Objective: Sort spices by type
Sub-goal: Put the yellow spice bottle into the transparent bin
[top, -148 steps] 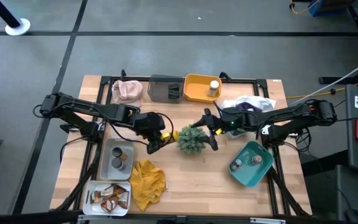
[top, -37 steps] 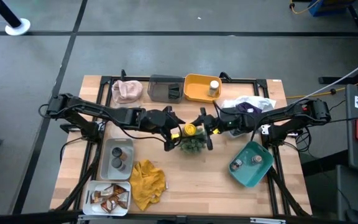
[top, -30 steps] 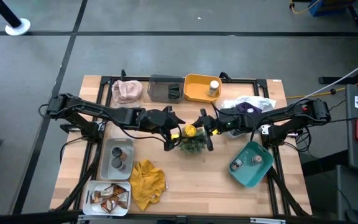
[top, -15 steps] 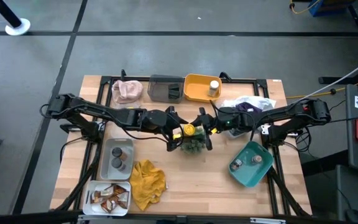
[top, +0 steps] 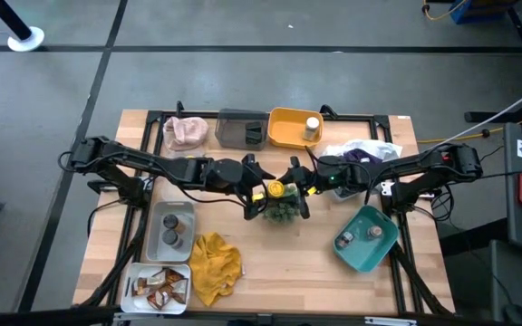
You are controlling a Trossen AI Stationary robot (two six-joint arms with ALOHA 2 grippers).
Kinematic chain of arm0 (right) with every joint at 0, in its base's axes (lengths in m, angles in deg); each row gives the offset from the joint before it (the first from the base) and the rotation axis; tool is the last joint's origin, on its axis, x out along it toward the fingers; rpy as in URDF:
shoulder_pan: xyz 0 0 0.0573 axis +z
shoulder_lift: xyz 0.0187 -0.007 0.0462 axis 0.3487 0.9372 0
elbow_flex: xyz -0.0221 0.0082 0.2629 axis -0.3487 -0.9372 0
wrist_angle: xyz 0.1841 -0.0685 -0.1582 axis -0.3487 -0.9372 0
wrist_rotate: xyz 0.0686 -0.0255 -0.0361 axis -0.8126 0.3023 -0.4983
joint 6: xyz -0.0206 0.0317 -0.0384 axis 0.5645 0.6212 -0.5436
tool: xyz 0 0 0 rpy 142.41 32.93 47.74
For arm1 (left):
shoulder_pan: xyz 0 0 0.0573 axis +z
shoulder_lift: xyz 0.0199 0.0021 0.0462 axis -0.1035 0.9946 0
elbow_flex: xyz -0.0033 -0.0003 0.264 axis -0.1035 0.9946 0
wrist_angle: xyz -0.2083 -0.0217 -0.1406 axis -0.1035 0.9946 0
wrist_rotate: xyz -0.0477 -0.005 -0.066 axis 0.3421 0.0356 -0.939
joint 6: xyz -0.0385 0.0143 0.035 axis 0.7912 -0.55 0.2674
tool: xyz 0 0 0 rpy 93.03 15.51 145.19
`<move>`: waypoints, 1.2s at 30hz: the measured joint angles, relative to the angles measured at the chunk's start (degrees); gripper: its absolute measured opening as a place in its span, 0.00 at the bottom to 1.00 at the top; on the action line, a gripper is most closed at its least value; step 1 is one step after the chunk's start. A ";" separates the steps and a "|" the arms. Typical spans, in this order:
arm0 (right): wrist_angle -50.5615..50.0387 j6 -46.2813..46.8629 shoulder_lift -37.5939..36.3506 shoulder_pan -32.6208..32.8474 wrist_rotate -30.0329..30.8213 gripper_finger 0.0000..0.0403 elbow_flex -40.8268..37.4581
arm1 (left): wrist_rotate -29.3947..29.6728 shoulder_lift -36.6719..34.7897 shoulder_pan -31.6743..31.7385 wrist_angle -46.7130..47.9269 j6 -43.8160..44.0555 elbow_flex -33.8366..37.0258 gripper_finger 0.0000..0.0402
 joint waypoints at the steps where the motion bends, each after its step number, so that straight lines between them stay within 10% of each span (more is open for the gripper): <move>1: -0.02 0.00 0.00 0.00 0.00 0.56 0.00 | -0.01 0.00 0.00 0.08 -0.01 0.00 0.76; 12: -0.35 0.02 0.02 0.00 0.02 0.56 0.00 | -0.01 0.48 0.00 0.20 -0.77 0.00 0.58; 36: -1.80 -0.07 0.02 0.00 0.04 0.66 0.15 | -0.03 2.40 0.00 0.53 -3.72 -1.06 0.51</move>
